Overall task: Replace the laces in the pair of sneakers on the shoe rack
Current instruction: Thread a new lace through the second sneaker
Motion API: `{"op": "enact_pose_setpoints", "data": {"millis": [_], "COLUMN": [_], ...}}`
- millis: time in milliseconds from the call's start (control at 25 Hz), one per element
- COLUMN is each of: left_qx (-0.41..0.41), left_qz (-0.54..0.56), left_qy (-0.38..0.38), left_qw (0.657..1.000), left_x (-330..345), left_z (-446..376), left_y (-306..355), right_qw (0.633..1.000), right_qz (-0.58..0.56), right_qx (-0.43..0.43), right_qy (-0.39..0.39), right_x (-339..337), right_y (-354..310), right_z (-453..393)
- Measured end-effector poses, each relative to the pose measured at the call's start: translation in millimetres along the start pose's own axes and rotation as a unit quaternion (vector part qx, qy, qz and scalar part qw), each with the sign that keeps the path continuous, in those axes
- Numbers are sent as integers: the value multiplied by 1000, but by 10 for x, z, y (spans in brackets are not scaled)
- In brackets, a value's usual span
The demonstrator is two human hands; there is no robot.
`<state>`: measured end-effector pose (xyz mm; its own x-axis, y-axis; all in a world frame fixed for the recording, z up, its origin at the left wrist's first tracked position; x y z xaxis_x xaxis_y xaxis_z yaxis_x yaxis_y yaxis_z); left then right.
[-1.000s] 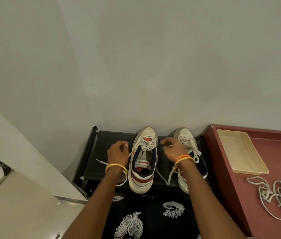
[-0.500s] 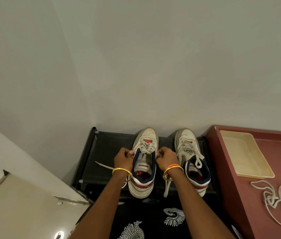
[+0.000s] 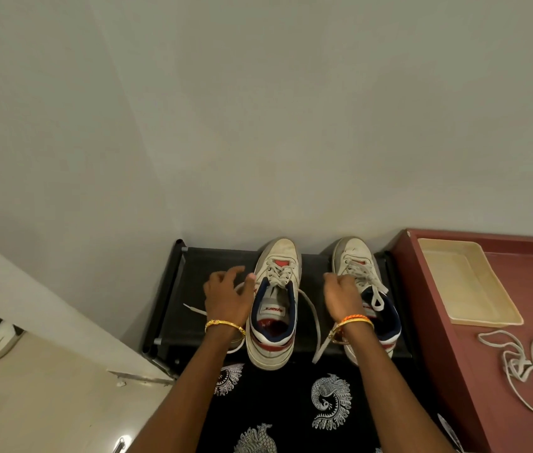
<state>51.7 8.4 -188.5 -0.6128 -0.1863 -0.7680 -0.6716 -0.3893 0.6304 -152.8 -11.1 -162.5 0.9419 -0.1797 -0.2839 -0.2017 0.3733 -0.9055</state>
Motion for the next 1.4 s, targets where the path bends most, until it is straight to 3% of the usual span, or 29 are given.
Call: {"op": "enact_pose_setpoints", "data": {"millis": [120, 240, 360, 480, 640, 760, 840, 920, 1000, 1080, 1400], "left_qx": [62, 49, -62, -184, -249, -268, -275, -282, -284, -278, -230], "left_qz": [9, -47, 52, 172, 241, 277, 289, 299, 307, 309, 309], "left_qy": [-74, -70, -128, -182, -203, -216, -227, -231, -230, -228, -226], "left_qw": [995, 995, 989, 950, 916, 897, 888, 882, 879, 880, 895], "left_x": [24, -7, -3, -10, -18, -21, -22, -20, -1, 18, 42], "left_z": [12, -35, -155, -151, -113, -97, -89, -77, -73, -74, -47], "left_y": [168, 263, 152, 110, 135, 131, 119, 103, 71, 37, 13], "right_qw": [999, 991, 980, 975, 976, 984, 989, 965, 929, 930, 969], "right_qz": [-28, -97, -139, -181, -196, -135, -25, 139, 264, 276, 147], "right_qx": [-3, -37, -62, -45, -2, -8, -95, -198, -247, -235, -198], "right_qy": [-30, -81, -129, -117, -91, -119, -112, -105, -80, -59, -27], "right_x": [-78, -41, 38, 183, 338, 451, 526, 637, 723, 761, 853], "right_y": [-149, -351, -481, -411, -246, -202, -267, -325, -335, -306, -31], "right_z": [58, 148, 207, 236, 188, 129, 156, 206, 231, 222, 151]}}
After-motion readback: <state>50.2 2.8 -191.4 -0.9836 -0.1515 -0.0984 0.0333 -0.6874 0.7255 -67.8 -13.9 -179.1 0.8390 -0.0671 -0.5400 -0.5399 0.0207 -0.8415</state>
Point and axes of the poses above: each hand's wrist, its own z-axis away from the middle knuckle, its own x-axis out of the palm, y = z × x, the point moved 3 cm from there along -z, towards the middle knuckle, and after that the axes turned 12 degrees about -z, right-handed, at the moved point
